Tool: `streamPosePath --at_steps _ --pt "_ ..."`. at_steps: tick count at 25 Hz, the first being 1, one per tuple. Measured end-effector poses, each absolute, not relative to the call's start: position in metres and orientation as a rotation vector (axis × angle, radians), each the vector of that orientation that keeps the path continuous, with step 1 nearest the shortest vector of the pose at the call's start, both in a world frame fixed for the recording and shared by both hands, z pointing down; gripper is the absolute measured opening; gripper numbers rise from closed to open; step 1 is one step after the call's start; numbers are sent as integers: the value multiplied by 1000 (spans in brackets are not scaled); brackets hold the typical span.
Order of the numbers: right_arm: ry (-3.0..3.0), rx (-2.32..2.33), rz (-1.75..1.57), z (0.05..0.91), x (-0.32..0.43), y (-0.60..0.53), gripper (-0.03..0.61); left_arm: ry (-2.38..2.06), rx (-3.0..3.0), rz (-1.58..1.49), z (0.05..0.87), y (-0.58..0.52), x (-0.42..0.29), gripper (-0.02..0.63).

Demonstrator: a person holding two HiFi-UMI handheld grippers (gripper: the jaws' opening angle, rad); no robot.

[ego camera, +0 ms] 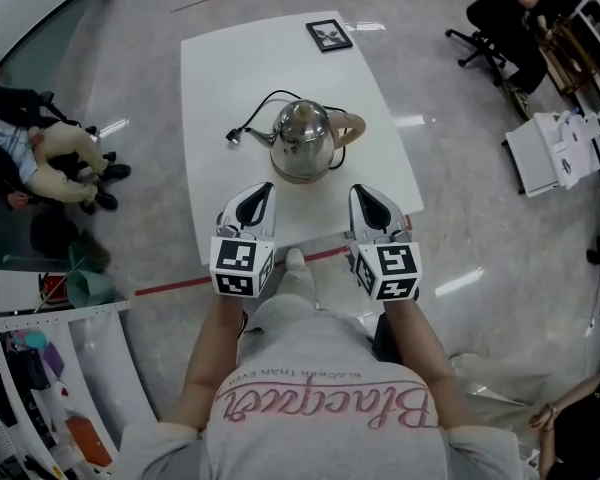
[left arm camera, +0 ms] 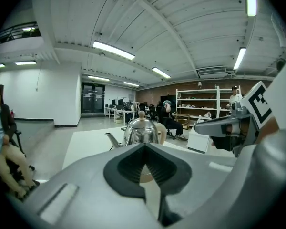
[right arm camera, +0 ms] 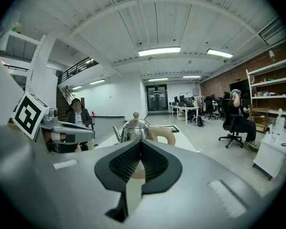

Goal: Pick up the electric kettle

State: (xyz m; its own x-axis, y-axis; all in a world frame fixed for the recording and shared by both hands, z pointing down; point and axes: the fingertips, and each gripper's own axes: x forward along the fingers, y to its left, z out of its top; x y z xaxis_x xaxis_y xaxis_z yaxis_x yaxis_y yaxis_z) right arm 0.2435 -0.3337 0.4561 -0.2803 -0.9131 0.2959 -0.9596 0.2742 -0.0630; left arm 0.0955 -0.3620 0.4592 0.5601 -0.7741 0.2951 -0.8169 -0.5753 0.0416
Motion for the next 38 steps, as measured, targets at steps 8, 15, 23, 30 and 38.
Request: streamPosePath --at_steps 8,15,23,30,38 --pt "-2265 1754 465 489 264 -403 140 -1489 2466 418 492 -423 77 6" --pt "-2114 1854 544 531 291 -458 221 -1487 2346 465 529 -461 61 6" --pt "-2157 1885 595 554 295 -504 187 -1514 2254 427 550 -493 54 6" --pt "-2233 1876 653 562 297 -533 156 -1557 2241 473 557 -510 63 3" --pt "-2273 1690 519 553 289 -546 103 -1655 2148 505 558 -516 57 3"
